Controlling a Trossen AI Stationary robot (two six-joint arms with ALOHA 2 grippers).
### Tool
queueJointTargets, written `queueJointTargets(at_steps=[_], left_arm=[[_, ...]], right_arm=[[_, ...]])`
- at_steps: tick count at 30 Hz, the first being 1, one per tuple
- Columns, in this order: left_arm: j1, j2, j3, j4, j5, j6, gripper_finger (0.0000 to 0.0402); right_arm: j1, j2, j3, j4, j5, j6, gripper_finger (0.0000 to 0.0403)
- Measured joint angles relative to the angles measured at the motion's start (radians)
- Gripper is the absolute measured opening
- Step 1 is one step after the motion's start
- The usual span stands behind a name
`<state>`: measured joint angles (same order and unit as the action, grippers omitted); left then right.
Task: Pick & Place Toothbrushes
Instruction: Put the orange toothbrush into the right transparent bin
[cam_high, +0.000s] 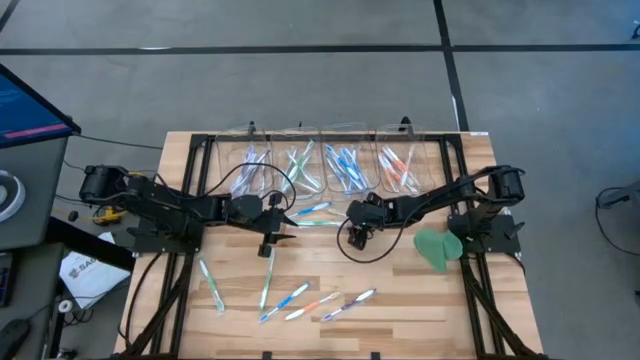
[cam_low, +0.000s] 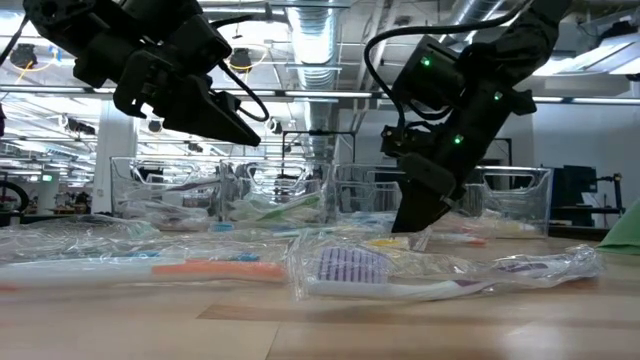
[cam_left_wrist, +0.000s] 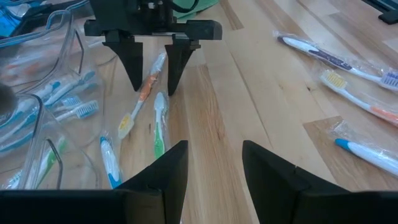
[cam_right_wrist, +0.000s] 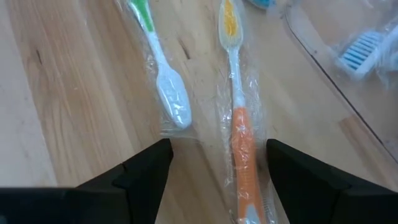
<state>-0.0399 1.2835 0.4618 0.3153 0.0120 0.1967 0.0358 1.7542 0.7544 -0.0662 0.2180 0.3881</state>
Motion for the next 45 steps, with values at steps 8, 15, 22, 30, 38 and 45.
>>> queueJointTargets(at_steps=[8, 15, 22, 30, 38, 45], left_arm=[[0.000, 0.000, 0.000, 0.000, 0.000, 0.000, 0.0144], [0.000, 0.000, 0.000, 0.000, 0.000, 0.000, 0.0144], [0.000, 0.000, 0.000, 0.000, 0.000, 0.000, 0.0144], [0.000, 0.000, 0.000, 0.000, 0.000, -0.003, 0.0144], [0.000, 0.000, 0.000, 0.000, 0.000, -0.004, 0.0144], [0.000, 0.000, 0.000, -0.002, 0.000, -0.022, 0.0144]], right_arm=[[0.023, -0.001, 0.001, -0.017, -0.003, 0.006, 0.0212], [0.041, -0.002, 0.003, -0.037, -0.015, 0.006, 0.0088], [0.074, -0.005, 0.003, -0.032, -0.029, 0.009, 0.0019], [0.153, 0.006, 0.157, -0.321, 0.038, 0.006, 0.0009], [0.223, 0.005, 0.397, -0.717, 0.182, 0.030, 0.0003], [0.269, 0.003, 0.570, -1.161, 0.338, 0.227, 0.0002]])
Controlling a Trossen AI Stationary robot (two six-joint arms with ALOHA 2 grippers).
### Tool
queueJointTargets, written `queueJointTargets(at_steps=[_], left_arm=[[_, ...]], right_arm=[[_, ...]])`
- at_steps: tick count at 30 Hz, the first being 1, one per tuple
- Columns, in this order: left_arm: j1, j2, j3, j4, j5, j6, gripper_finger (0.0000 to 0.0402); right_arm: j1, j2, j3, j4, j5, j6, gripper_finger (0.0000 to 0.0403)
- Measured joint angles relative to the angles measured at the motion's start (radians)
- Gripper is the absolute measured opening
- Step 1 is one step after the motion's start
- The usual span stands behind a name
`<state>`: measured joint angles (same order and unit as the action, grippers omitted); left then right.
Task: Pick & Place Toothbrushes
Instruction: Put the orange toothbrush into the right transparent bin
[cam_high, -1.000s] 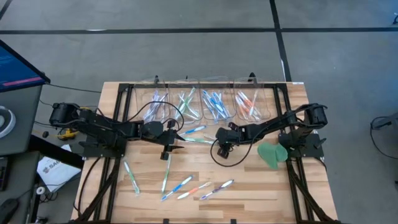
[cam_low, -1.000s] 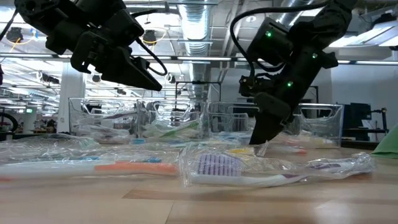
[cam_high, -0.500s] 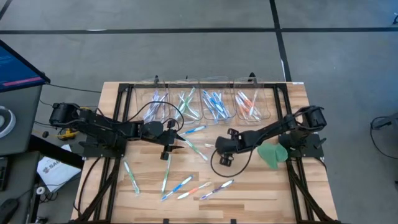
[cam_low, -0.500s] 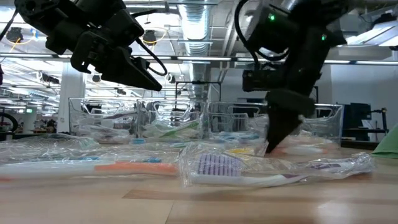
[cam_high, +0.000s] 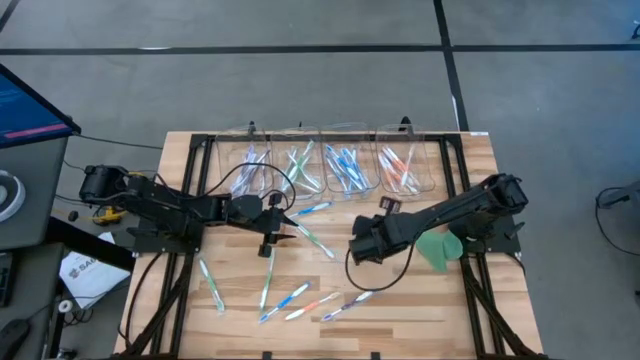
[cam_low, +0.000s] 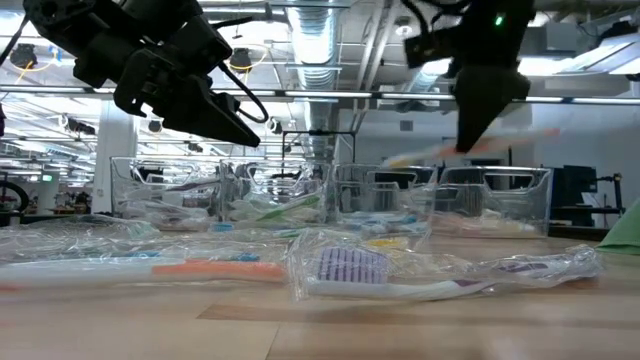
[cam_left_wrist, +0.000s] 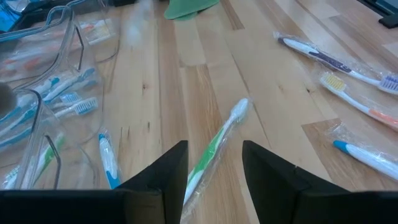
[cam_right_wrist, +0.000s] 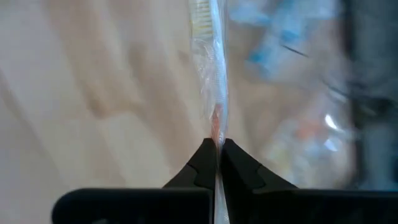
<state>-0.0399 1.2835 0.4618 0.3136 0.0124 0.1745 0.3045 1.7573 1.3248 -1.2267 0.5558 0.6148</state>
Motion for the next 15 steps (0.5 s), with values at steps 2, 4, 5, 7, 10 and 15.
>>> queueJointTargets(at_steps=[2, 4, 5, 7, 10, 15], left_arm=[[0.000, 0.000, 0.000, -0.001, 0.000, 0.000, 0.0144], [0.000, 0.000, 0.000, -0.001, 0.000, 0.000, 0.0144], [0.000, 0.000, 0.000, -0.001, 0.000, 0.000, 0.0144], [0.000, 0.000, 0.000, 0.000, 0.000, 0.000, 0.0144], [0.000, 0.000, 0.000, 0.000, 0.000, 0.000, 0.0144], [0.000, 0.000, 0.000, 0.000, 0.000, -0.008, 0.0144]], right_arm=[[0.003, -0.001, 0.034, -0.122, 0.049, 0.087, 0.0001], [-0.007, -0.001, 0.055, -0.234, 0.102, 0.205, 0.0001], [-0.017, -0.001, 0.060, -0.298, 0.120, 0.270, 0.0001], [-0.044, -0.004, 0.055, -0.358, 0.143, 0.378, 0.0001], [-0.095, -0.065, 0.012, -0.339, 0.147, 0.381, 0.0001], [-0.214, -0.190, -0.054, -0.317, 0.178, 0.417, 0.0001]])
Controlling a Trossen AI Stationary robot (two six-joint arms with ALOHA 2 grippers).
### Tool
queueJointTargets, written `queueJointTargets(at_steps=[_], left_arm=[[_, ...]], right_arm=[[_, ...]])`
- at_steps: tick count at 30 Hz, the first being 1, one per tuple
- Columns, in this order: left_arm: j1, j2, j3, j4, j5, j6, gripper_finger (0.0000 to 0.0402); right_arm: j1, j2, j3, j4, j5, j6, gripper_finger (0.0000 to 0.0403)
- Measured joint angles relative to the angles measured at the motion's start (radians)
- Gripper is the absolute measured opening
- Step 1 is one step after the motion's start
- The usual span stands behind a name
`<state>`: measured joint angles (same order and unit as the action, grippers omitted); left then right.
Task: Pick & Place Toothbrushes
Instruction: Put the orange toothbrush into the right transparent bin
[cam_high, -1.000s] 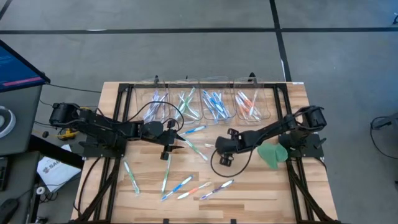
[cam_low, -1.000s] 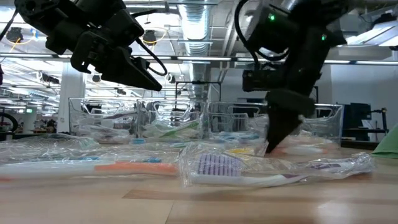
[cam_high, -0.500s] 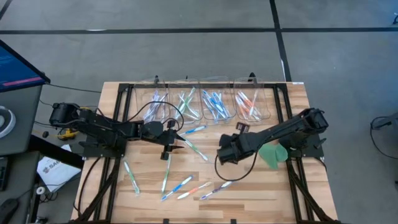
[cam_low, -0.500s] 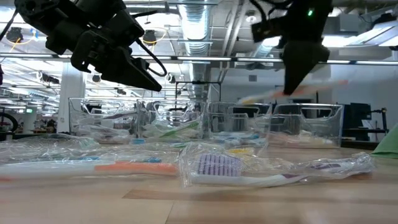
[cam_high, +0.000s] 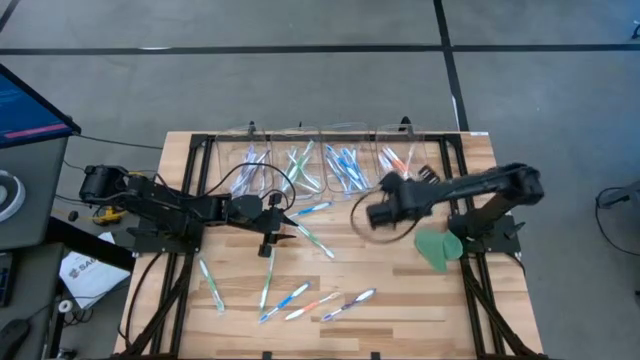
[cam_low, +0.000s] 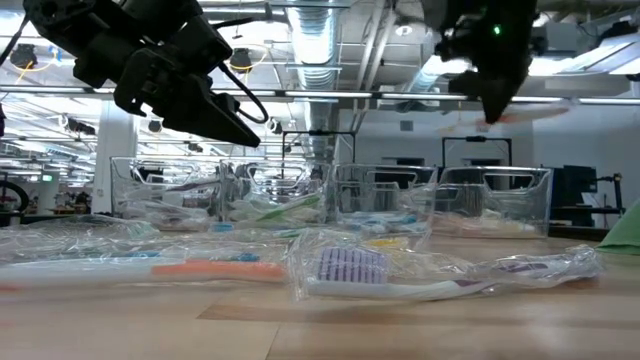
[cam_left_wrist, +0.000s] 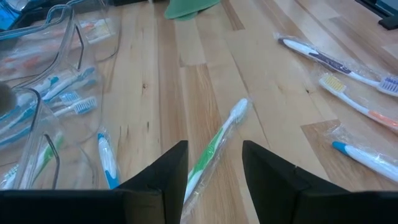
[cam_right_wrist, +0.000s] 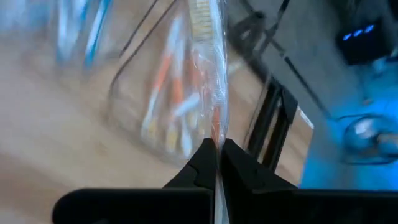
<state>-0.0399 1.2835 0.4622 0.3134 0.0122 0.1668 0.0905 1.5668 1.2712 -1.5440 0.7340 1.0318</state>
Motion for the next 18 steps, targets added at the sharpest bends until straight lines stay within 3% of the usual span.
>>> queueJointTargets(at_steps=[4, 9, 12, 14, 18], left_arm=[[0.000, 0.000, 0.000, 0.001, -0.001, -0.010, 0.0144], [0.000, 0.000, 0.000, 0.004, 0.000, -0.010, 0.0144], [0.000, 0.000, 0.000, 0.004, 0.000, -0.013, 0.0144], [0.000, 0.000, 0.000, 0.004, 0.001, -0.020, 0.0144], [0.000, 0.000, 0.000, 0.003, 0.001, -0.034, 0.0144]], right_arm=[[-0.148, -0.128, -0.045, 0.040, 0.011, 0.008, 0.0000], [-0.369, -0.230, -0.147, 0.360, -0.061, -0.214, 0.0002], [-0.479, -0.235, -0.217, 0.552, -0.180, -0.404, 0.0001], [-0.530, -0.219, -0.233, 0.637, -0.222, -0.448, 0.0001], [-0.595, -0.159, -0.244, 0.641, -0.236, -0.456, 0.0018]])
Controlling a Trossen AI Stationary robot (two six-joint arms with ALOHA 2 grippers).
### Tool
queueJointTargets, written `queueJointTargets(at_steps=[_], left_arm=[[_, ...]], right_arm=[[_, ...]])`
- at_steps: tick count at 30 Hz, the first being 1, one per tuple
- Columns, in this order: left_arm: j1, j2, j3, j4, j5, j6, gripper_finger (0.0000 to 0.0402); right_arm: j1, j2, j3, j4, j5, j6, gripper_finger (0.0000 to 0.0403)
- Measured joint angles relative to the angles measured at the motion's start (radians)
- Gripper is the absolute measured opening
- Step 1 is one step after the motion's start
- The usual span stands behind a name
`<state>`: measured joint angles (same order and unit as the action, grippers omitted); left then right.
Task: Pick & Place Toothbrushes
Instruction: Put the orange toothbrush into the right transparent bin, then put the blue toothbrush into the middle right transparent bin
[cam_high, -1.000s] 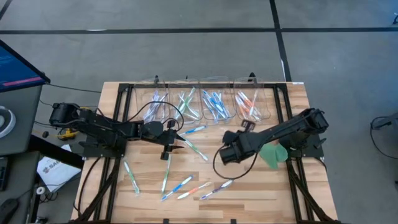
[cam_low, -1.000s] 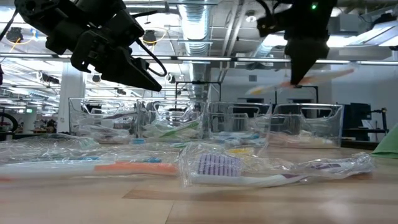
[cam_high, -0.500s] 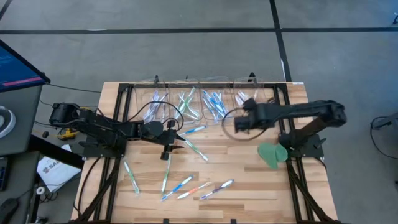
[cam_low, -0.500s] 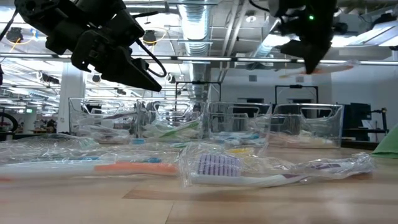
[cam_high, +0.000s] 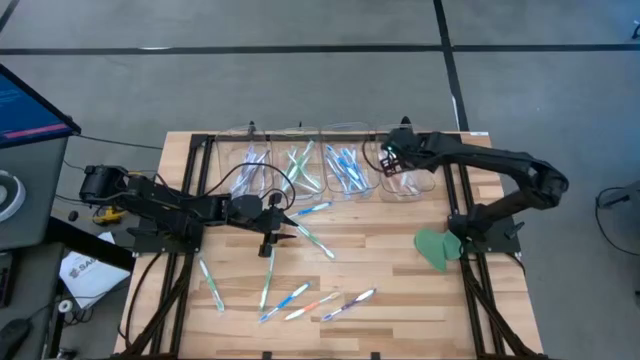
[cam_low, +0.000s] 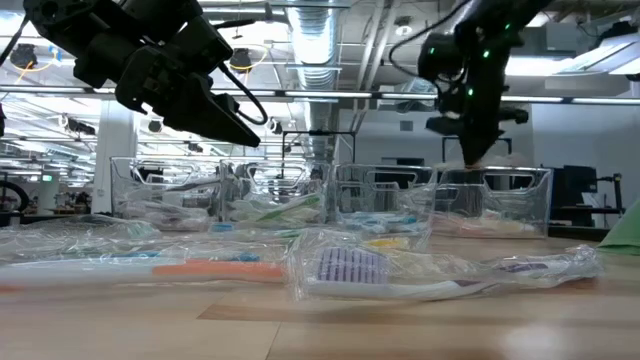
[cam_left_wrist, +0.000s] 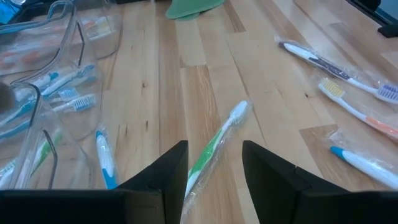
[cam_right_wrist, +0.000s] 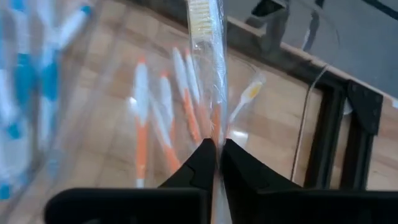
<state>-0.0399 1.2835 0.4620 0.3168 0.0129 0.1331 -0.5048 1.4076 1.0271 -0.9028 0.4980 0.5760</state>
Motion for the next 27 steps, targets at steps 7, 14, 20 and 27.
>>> queueJointTargets(at_steps=[7, 14, 20, 27], left_arm=[[0.000, 0.000, 0.000, 0.000, 0.000, -0.011, 0.0144], [0.000, 0.000, 0.000, -0.002, 0.000, -0.018, 0.0144], [0.000, 0.000, 0.000, -0.010, -0.001, -0.007, 0.0144], [-0.047, 0.000, 0.000, -0.220, 0.058, 0.021, 0.0144]], right_arm=[[-0.019, 0.084, 0.000, -0.001, -0.004, -0.001, 0.0109], [-0.004, 0.058, 0.000, -0.022, -0.002, 0.000, 0.0200], [0.062, -0.032, 0.001, -0.087, 0.009, -0.012, 0.0216], [0.213, -0.194, 0.001, -0.076, 0.136, -0.142, 0.0209]])
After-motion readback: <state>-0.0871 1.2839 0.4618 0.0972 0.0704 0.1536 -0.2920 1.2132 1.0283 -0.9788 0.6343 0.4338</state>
